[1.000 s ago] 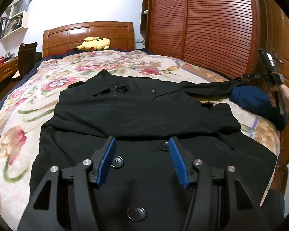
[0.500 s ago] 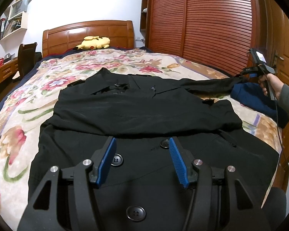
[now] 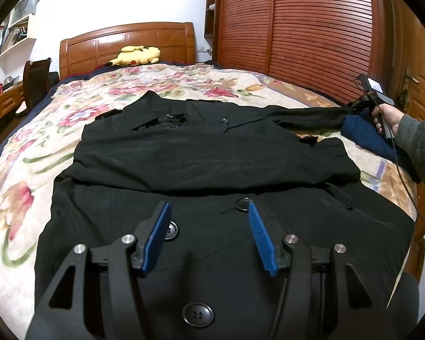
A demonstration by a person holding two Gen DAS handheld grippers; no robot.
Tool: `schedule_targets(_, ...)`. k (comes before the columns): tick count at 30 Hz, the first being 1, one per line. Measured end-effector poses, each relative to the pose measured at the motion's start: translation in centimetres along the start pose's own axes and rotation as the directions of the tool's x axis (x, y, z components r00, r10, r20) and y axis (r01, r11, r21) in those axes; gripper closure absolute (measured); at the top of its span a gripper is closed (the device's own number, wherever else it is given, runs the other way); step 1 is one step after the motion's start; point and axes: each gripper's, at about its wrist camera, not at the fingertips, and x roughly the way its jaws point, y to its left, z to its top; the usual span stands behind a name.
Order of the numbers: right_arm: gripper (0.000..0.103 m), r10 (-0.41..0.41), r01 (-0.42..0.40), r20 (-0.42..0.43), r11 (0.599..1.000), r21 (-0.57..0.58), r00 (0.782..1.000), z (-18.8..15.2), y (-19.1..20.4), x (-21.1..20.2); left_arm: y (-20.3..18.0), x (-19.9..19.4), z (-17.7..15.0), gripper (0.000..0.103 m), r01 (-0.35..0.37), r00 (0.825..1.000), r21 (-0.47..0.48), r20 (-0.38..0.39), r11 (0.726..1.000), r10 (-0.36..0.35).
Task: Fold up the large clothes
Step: 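Grasp the other coat sleeve cuff with the right tool, then lift the sleeve and fold it across the coat with the right tool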
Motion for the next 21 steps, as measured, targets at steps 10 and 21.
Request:
schedule_targets(10, 0.099, 0.021, -0.008, 0.087, 0.99, -0.142, 0.996, -0.3, 1.0, -3.2, 0.0, 0.0, 0.0, 0.047, -0.002, 1.0, 0.0, 0.003, 1.0, 0.002)
schedule_targets(21, 0.1, 0.188, -0.097, 0.282, 0.947, -0.308, 0.941, -1.1, 5.5, -15.7, 0.8, -1.1, 0.3, 0.047, -0.008, 0.999, -0.037, 0.047, 0.999, 0.01)
